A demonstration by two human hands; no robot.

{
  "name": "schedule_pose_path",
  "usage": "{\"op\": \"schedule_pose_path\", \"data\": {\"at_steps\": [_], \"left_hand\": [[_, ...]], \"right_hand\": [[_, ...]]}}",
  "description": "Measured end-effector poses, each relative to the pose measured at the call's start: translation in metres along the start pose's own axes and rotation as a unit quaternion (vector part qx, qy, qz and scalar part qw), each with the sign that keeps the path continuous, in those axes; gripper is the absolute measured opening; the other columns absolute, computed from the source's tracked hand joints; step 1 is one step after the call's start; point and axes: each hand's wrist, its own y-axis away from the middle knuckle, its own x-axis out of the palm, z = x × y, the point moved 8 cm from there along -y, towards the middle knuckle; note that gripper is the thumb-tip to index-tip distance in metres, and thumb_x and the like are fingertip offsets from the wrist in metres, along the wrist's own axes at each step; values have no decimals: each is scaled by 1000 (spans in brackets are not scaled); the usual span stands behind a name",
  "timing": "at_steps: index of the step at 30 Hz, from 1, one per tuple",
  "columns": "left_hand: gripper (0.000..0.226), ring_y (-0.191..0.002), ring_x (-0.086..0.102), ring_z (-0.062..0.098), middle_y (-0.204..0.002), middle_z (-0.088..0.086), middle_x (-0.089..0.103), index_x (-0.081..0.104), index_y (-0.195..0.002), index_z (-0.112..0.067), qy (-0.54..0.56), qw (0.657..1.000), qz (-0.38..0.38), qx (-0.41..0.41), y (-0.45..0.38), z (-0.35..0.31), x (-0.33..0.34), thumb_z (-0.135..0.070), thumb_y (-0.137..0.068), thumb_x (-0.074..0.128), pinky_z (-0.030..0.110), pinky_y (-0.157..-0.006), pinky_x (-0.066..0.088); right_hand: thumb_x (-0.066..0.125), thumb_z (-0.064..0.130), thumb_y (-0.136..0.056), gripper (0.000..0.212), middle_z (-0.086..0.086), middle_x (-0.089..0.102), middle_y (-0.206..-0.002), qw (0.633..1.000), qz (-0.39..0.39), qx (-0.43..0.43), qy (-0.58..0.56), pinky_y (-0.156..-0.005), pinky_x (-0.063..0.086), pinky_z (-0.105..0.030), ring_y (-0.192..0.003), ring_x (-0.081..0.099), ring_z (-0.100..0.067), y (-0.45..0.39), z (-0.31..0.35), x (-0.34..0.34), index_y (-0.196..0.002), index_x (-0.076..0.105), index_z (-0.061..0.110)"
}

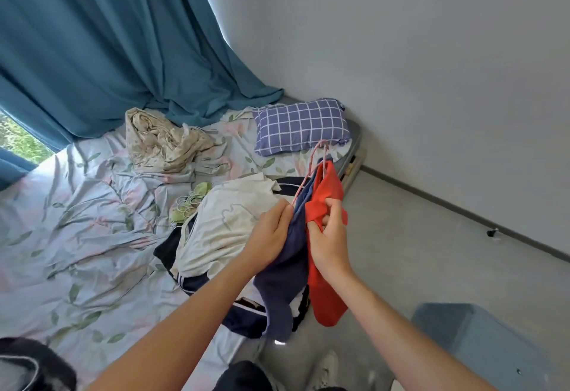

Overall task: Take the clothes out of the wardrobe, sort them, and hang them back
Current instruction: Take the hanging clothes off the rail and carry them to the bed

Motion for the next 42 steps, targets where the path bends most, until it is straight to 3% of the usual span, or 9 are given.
{"op": "schedule_pose_path", "data": {"at_steps": [7,10,15,19,25,27,31,35,42], "left_hand": [[15,-71,49,20,-74,-6,51,41,-85,-20,21,1000,-12,-10,-34,85,-50,-17,-100,39,39,-70,40],[13,-74,48,15,-78,-6,53,44,-88,-20,36,997,-37,-57,-47,147,-76,-10,-95,39,31,-71,39],[21,-82,54,-2,-91,-10,62,62,-115,-17,47,979,-75,-186,-58,284,-124,-4,-105,49,21,-75,38],[40,-88,53,11,-103,5,56,63,-132,-21,43,968,-84,-231,-57,373,-150,2,-105,44,28,-84,38],[58,-115,54,19,-121,6,57,66,-135,-12,50,953,-143,-264,-63,441,-178,18,-93,40,9,-90,38],[55,-114,54,23,-119,3,54,67,-135,-15,26,943,-177,-279,-61,458,-187,13,-94,43,24,-97,44],[40,-117,53,24,-119,0,52,66,-137,-23,-8,925,-173,-337,-45,483,-171,-11,-101,52,38,-103,41],[43,-131,52,30,-132,10,56,61,-143,-23,-24,893,-159,-420,-36,501,-145,-22,-101,54,42,-111,39],[59,-130,53,43,-139,23,57,51,-145,-17,-36,800,-166,-576,0,559,-101,-50,-97,47,50,-107,45]], "right_hand": [[54,3,-98,32,-2,64,-75,996,75,21,42,-59,46,-32,-66,60,-15,-43,0,104,-117,46,27],[53,3,-99,34,5,65,-86,991,108,40,63,-62,46,-19,-74,62,-2,-56,-15,171,-119,43,29],[54,4,-95,30,0,62,-88,976,163,136,48,-66,44,-29,-71,55,-13,-77,-65,296,-115,46,26],[56,-2,-88,38,-8,62,-98,958,212,189,27,-66,43,-31,-76,54,-17,-84,-116,381,-104,51,32],[59,-2,-92,38,-3,63,-89,928,306,212,-4,-69,43,-27,-75,55,-14,-78,-155,467,-117,50,26],[61,4,-93,43,-1,67,-91,904,365,222,21,-75,45,-34,-81,59,-16,-76,-170,487,-127,49,26],[63,9,-90,38,2,71,-95,892,402,166,122,-80,45,-34,-81,59,-15,-105,-193,491,-122,53,27],[59,2,-88,40,0,68,-108,856,442,17,268,-97,46,-36,-104,61,-23,-156,-202,482,-125,60,17],[61,25,-95,60,-10,48,-150,667,559,-207,446,-114,38,-47,-136,42,-37,-225,-248,516,-152,42,20]]}}
